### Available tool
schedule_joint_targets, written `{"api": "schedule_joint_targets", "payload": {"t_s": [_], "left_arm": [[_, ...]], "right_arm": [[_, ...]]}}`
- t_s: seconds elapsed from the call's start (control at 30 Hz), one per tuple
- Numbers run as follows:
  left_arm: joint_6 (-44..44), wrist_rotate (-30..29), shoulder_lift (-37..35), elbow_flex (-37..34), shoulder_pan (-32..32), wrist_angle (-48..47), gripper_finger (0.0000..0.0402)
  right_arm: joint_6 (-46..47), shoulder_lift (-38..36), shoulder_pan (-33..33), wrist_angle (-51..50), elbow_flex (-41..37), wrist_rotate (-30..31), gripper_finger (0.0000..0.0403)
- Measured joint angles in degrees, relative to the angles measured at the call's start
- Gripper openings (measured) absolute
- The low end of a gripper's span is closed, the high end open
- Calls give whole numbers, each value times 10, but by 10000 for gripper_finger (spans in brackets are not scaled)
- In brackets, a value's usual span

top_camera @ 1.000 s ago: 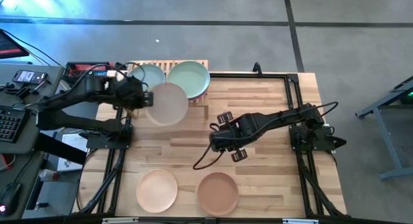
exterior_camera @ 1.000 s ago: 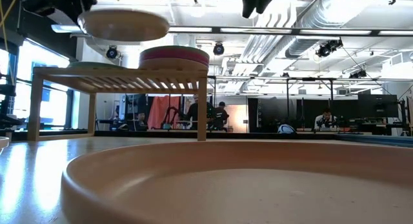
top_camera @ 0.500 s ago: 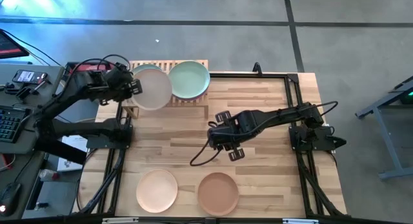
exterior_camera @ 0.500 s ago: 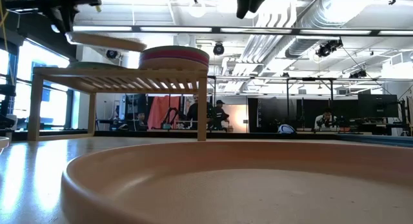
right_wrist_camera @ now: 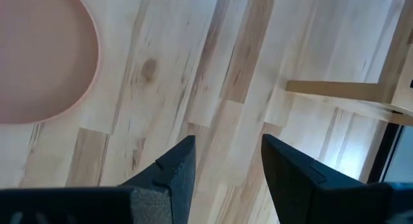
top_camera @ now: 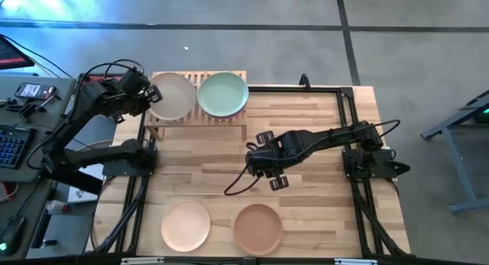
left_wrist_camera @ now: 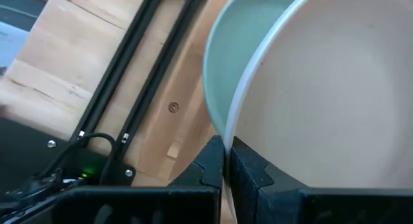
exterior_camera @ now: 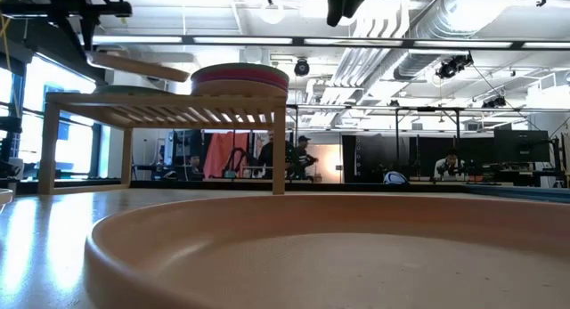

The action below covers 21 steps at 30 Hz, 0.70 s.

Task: Place and stack plates onto a shelf
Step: Stack the gray plate on top of the blue plate on the shelf

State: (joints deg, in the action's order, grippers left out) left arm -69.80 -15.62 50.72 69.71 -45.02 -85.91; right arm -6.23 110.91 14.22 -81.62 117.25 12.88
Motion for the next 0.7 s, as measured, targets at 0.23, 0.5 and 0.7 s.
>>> {"api": "schedule_joint_targets", "payload": {"t_s": [0.23,0.5,0.7], "left_arm": [[-5,0,18,0,-49,3,1],[-5,16,57,0,-60,38,1],[-5,13,73,0,-60,33,10]], "right_arm": [[13,0,0,0,0,0,154],[13,0,0,0,0,0,154],[14,0,0,0,0,0,154]]}}
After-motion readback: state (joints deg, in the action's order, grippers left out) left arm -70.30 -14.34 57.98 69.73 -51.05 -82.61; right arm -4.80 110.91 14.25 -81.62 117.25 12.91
